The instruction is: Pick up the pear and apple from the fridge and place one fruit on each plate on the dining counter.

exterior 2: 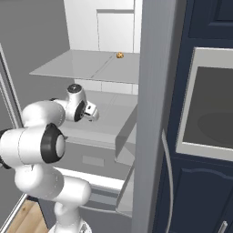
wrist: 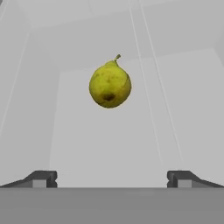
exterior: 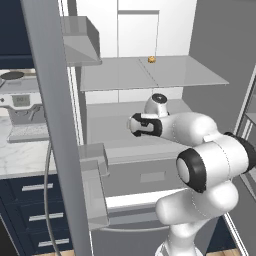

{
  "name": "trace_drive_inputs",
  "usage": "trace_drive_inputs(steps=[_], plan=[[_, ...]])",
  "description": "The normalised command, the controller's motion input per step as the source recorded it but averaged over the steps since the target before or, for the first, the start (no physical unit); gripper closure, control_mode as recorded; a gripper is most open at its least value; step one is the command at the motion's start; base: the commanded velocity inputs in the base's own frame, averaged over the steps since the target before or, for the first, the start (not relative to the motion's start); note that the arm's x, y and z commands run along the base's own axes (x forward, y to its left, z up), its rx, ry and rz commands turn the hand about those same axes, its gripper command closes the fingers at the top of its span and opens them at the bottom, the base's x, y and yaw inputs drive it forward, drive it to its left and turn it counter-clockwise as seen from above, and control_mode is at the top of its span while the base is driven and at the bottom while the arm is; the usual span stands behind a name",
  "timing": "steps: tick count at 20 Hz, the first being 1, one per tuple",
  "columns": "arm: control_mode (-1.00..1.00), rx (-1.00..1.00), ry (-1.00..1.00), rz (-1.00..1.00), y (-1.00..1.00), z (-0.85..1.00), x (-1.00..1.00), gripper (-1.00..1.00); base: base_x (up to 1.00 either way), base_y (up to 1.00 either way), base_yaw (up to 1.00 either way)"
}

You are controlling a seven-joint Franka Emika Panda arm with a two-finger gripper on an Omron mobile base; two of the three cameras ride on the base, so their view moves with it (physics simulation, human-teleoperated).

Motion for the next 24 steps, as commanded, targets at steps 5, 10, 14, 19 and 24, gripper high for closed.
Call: trace_drive_inputs(steps=[5, 10, 14, 19, 24], plan=[[-1.00, 0.00, 0.00, 0.00, -0.01, 0.00, 0.43, -1.00, 0.00, 0.00, 0.00], [-1.00, 0.00, 0.00, 0.00, -0.01, -0.10, 0.33, -1.00, 0.00, 0.00, 0.00], [-1.00, 0.00, 0.00, 0.00, -0.03, -0.21, 0.30, -1.00, 0.00, 0.00, 0.00], [-1.00, 0.00, 0.00, 0.00, -0.08, -0.21, 0.31, -1.00, 0.00, 0.00, 0.00], [-1.00, 0.00, 0.03, 0.00, 0.00, -0.19, 0.33, -1.00, 0.00, 0.00, 0.00]])
